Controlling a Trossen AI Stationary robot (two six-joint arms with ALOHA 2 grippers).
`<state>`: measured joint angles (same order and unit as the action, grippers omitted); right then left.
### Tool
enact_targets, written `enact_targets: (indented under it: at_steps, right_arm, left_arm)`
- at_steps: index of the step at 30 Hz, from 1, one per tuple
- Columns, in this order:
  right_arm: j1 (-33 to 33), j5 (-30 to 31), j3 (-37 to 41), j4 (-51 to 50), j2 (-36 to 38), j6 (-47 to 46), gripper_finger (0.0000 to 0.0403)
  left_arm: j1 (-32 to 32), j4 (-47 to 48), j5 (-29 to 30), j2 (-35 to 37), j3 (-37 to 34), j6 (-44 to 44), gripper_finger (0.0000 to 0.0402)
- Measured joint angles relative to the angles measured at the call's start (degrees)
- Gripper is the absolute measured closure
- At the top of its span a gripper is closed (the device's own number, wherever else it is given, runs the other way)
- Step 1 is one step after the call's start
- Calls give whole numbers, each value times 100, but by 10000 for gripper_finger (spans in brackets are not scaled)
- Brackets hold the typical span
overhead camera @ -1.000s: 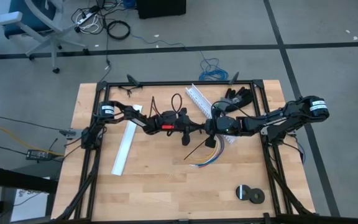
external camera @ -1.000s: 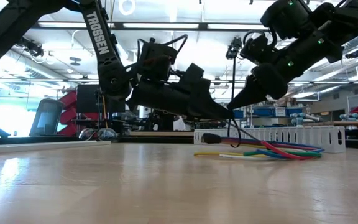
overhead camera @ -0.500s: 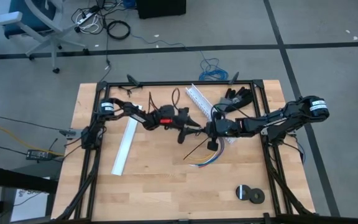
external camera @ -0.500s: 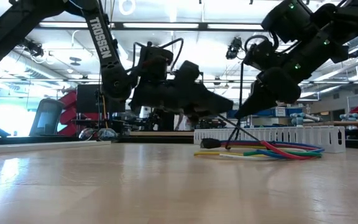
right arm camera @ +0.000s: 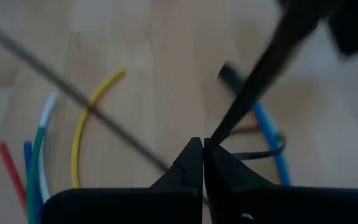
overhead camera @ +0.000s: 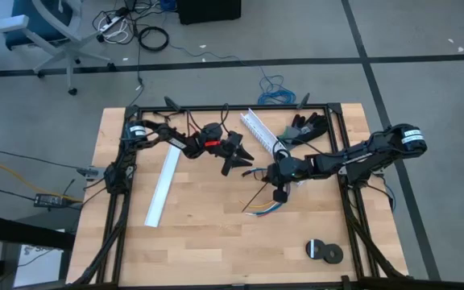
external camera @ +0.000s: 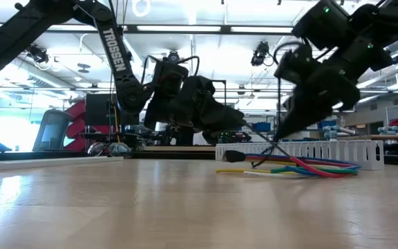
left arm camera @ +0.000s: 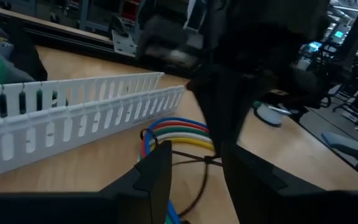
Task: Ziptie cables
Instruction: Wrap the cable wires with black zip tie
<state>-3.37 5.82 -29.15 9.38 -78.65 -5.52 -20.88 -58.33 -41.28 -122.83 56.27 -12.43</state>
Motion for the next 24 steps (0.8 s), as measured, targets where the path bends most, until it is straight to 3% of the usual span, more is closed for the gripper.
enact_targets:
  at_steps: [5,10,16,24]
  right_arm:
    - [16,-509,0,-163,-213,-487,403]
    - [-124,-747,0,463,-782,-538,403]
    - [-382,11,-2,1443,-1255,-799,403]
    - [-580,188,0,1834,-1329,-1209,401]
  left_arm:
    - [150,-4,-81,0,-2,14,253]
    - [411,47,-90,0,7,508,253]
    - [557,266,-252,-2,113,1056,253]
    - [564,1330,-380,-4,402,2014,253]
